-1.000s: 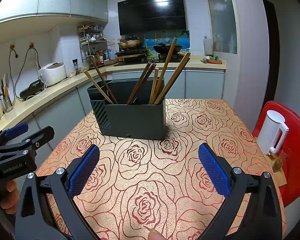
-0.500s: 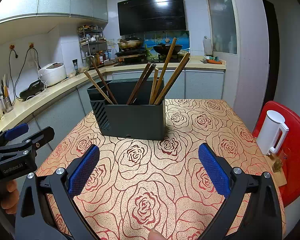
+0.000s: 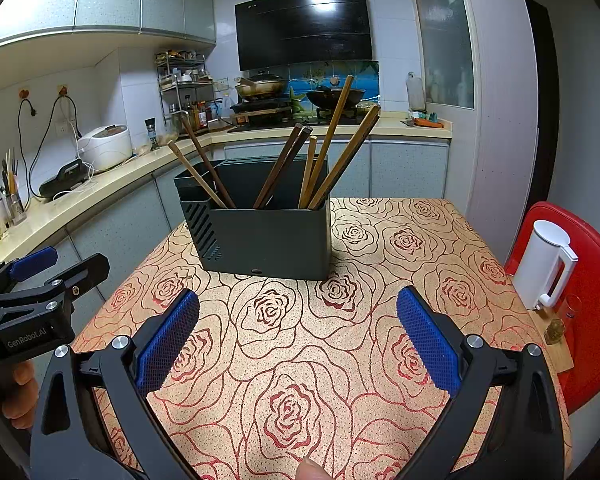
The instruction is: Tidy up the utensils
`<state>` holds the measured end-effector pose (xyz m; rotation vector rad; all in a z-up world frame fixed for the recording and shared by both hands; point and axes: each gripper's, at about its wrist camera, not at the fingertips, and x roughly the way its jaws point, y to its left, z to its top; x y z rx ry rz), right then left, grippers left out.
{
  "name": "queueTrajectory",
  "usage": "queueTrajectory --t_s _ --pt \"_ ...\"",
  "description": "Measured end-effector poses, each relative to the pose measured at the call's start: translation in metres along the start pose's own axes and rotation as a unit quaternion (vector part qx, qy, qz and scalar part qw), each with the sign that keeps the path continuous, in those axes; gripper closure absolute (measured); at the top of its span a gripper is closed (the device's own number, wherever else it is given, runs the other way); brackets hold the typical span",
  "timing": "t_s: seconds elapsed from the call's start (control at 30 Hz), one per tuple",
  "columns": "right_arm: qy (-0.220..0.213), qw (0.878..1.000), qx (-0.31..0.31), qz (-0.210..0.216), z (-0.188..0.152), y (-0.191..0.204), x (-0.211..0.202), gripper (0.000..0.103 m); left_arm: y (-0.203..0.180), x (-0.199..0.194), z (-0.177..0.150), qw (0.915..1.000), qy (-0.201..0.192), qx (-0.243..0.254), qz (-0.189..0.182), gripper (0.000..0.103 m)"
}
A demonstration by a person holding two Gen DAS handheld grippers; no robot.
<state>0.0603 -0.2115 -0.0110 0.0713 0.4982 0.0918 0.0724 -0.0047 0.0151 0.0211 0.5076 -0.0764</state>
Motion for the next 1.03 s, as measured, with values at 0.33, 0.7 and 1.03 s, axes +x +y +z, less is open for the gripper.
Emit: queueTrajectory --t_s 0.33,0.7,1.03 --pt "0.0 1.0 0.0 0.0 -0.0002 0.0005 0.0005 0.007 -0.0001 0.0 0.0001 1.0 0.0 0.0 0.0 0.007" --pt "0.001 1.0 0.002 -0.001 0.0002 -0.0016 -0.0007 0.007 -0.0037 -0.0068 -0.0019 0.9995 -0.029 0.012 0.0 0.007" --pt "0.003 1.0 0.001 -0.001 0.0002 -0.0013 0.0017 0.007 -0.0019 -0.0015 0.0002 0.9999 -0.011 0.001 0.012 0.007"
